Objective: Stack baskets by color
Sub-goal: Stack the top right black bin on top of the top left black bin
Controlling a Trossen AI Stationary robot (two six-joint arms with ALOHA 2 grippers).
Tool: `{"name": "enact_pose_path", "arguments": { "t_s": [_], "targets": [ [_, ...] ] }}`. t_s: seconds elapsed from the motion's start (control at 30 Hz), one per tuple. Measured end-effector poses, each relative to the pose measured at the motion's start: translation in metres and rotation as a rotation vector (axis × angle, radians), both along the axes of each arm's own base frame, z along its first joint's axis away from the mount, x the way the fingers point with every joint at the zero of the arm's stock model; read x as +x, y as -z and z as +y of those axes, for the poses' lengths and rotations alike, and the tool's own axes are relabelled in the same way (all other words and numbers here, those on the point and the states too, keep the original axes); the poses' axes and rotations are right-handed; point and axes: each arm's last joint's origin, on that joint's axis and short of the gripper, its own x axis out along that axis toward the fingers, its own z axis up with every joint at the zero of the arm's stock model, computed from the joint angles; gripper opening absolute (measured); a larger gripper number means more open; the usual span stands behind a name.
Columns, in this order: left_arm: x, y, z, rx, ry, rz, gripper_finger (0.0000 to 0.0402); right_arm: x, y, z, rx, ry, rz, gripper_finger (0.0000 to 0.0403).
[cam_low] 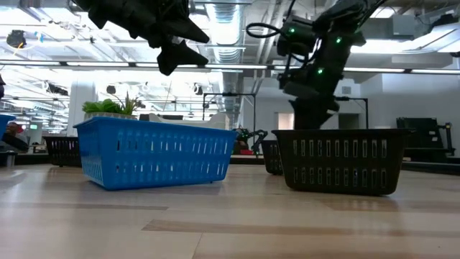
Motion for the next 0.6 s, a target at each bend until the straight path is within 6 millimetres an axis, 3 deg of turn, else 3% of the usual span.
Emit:
{"name": "enact_pose_path", "arguments": {
  "t_s": [0.43,0.6],
  "targets": [
    [-0.001,0.003,0.000,-0.010,-0.002,0.035,0.0242,0.018,0.034,-0.001,0.014,-0.020,0.040,0.0239],
    [-0.002,0.004,0.000,-0.008,-0.010,0.043,0.0242,0.045,0.030,-0.011,-0.019,-0.018,-0.077,0.0239]
  ]
}}
